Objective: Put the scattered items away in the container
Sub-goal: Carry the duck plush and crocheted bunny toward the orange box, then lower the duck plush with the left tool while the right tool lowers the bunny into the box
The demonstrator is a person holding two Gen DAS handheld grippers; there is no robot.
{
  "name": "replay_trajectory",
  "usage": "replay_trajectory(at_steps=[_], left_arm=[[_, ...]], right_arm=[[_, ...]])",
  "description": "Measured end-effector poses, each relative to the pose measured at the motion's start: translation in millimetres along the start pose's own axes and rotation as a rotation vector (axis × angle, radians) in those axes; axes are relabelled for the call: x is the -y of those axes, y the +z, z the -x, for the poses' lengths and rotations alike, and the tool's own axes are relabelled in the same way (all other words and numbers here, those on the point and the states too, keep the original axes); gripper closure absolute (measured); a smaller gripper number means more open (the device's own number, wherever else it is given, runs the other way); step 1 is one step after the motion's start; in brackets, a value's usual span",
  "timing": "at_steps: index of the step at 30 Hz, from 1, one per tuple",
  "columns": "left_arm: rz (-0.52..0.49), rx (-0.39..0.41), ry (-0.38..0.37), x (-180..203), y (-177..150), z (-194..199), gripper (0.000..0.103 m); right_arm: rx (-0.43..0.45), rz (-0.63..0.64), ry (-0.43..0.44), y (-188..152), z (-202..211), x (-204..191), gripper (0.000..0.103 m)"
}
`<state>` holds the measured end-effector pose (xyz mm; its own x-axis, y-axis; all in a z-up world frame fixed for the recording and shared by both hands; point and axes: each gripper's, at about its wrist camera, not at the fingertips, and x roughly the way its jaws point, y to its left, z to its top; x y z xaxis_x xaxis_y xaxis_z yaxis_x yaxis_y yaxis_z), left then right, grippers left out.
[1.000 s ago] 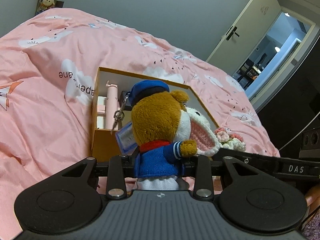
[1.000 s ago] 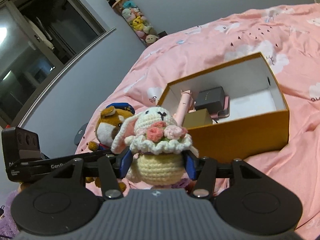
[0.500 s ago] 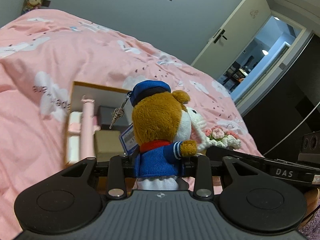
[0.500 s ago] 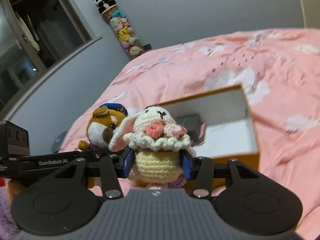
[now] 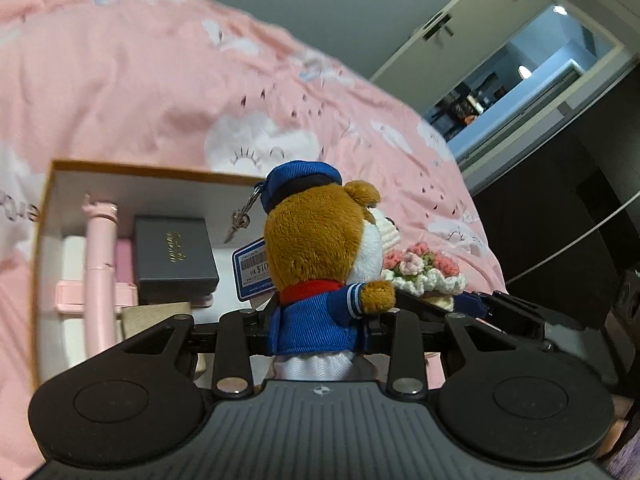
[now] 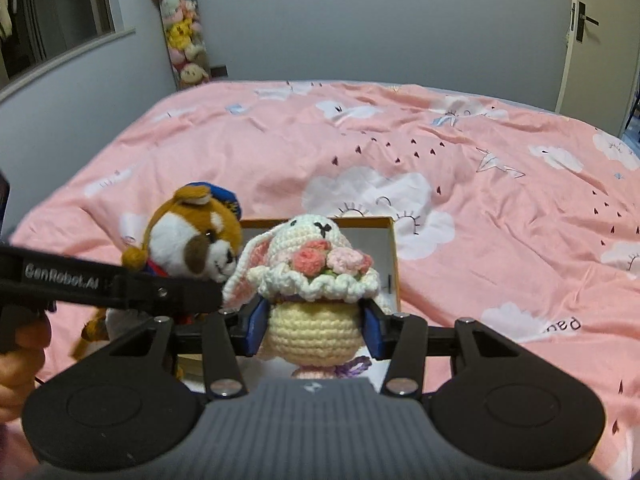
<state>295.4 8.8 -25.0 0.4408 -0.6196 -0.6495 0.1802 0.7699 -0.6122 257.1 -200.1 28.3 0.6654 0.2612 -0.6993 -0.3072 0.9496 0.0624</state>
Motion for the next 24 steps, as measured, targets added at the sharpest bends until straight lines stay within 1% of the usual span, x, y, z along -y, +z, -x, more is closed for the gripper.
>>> replay_trajectory(at_steps=[6,11,13,16,18,22,24], left_arm=[[0.055,-0.081,0.002,-14.9,18.3,-39.3,0.063],[0.141,-0.132,-0.009,-32.3,30.2,-63.9,0.063],[0.16,-0.15,0.002,-37.1,30.5,-73.1,0.063],[0.177,-0.173,0.024,-41.2,30.6,-83.5,0.063],[0.206,-0.186,0.04,-46.3,31.2,-87.6,0.063],[0.236,-0.206,0.067,-52.7,32.4,-94.8,0.063],[0.249,-0.215,0.073,-54.0,33.5,-99.2,0.063]], right_arm=[[-0.039,0.095,-0.056,4.6,-38.0,-0.5,0.053],[-0.043,0.178,-0.057,6.9,-47.2,-1.0,0.053],[-0.048,0.219,-0.062,5.9,-51.4,-3.2,0.054],[-0.053,0.282,-0.091,3.7,-62.2,-9.7,0.054],[-0.059,0.319,-0.103,2.6,-69.0,-13.6,0.054],[-0.101,0.339,-0.085,2.2,-87.5,-10.4,0.054],[-0.104,0.351,-0.075,1.5,-95.2,-6.9,0.054]])
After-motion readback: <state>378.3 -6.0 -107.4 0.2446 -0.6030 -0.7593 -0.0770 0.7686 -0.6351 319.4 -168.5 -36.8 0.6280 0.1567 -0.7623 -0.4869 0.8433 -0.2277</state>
